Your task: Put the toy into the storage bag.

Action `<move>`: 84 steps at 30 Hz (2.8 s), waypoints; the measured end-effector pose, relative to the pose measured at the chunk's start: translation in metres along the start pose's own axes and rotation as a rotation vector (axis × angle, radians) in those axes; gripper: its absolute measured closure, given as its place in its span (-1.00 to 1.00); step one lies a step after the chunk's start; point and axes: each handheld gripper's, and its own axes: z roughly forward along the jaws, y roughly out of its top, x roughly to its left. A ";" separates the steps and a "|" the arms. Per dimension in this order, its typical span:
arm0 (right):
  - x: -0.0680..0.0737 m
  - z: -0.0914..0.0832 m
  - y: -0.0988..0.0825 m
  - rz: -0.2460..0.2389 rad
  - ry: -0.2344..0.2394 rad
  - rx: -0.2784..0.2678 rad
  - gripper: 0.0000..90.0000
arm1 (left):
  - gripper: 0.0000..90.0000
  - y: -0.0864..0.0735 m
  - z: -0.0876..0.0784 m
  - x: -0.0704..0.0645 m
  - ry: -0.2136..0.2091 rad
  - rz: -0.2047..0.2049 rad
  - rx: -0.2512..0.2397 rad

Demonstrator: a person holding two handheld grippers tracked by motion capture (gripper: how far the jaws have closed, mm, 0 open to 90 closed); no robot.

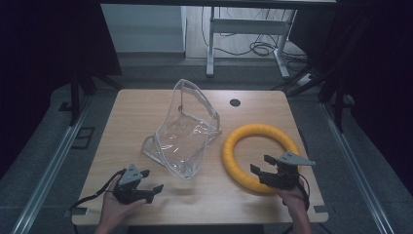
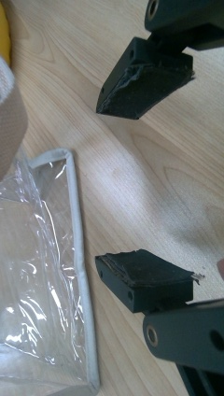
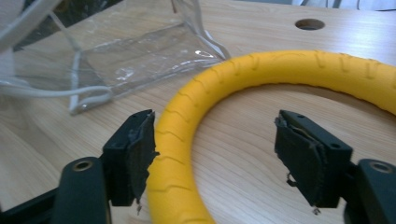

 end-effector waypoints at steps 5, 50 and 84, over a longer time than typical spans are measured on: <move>-0.008 -0.008 -0.006 0.012 -0.003 0.011 -0.39 | -0.48 -0.001 -0.002 -0.002 0.005 -0.003 0.004; -0.012 -0.017 0.021 -0.057 0.060 0.146 -0.30 | -0.49 0.001 -0.006 0.000 0.007 -0.028 0.011; 0.027 0.058 0.041 -0.379 0.161 0.756 -0.32 | -0.49 -0.001 0.000 -0.003 -0.016 -0.028 0.019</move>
